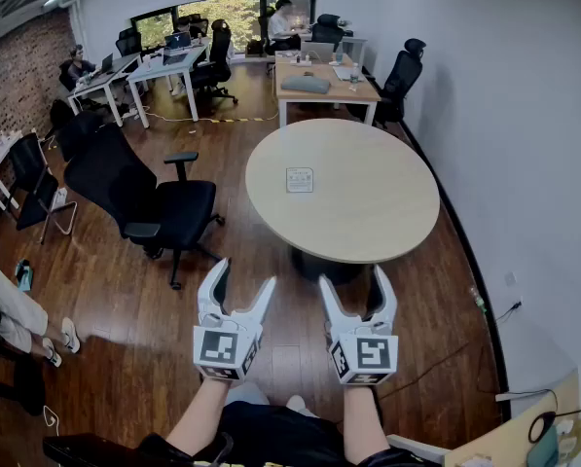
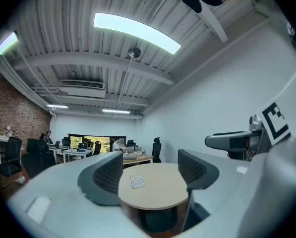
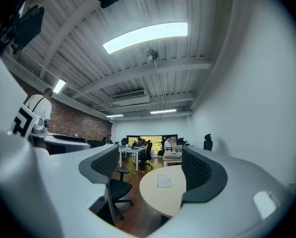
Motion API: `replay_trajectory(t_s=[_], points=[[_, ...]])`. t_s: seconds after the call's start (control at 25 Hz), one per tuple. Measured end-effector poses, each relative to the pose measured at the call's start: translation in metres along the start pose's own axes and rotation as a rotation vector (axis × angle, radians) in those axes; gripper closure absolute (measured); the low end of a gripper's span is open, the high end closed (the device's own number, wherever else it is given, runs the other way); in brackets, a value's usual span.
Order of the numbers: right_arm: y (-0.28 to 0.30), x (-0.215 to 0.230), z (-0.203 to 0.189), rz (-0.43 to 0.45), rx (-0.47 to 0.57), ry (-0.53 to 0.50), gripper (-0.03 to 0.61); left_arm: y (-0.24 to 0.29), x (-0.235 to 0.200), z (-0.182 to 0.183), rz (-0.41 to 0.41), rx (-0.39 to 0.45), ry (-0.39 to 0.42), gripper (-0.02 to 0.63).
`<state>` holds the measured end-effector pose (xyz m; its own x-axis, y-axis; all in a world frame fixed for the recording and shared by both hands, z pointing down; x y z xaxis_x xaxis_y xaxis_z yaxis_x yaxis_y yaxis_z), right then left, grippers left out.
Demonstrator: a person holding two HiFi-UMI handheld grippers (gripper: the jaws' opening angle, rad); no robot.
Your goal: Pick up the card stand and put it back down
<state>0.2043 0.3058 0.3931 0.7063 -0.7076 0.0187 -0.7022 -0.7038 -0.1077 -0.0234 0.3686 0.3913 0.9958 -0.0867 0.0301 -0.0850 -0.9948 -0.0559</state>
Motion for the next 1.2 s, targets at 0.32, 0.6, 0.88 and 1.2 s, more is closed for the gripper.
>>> replay_trajectory(t_s=[0.32, 0.6, 0.88, 1.2], points=[[0.059, 0.017, -0.014, 0.033, -0.027, -0.026, 0.186, 0.054, -0.027, -0.008, 0.036, -0.028, 0.033, 0.265], [0.139, 0.028, -0.012, 0.020, -0.033, -0.029, 0.186, 0.113, -0.073, -0.014, 0.030, 0.030, -0.027, 0.265], [0.197, 0.026, -0.029, 0.011, -0.060, -0.033, 0.186, 0.159, -0.114, -0.030, 0.003, 0.012, -0.076, 0.265], [0.261, 0.042, -0.040, 0.056, -0.098, -0.019, 0.192, 0.208, -0.136, -0.031, 0.012, 0.025, -0.113, 0.265]])
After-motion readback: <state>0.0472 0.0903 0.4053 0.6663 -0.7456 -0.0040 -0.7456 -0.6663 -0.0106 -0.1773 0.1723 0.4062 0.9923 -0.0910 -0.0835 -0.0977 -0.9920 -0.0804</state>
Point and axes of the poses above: the fingertips, and each gripper's own axes: y forward along the fingers, x to its right, z out of its top, the point moved 10 cm from there along -y, backward along the fingers, and after that the axes turned 10 degrees about z, right-handed, at the moved point
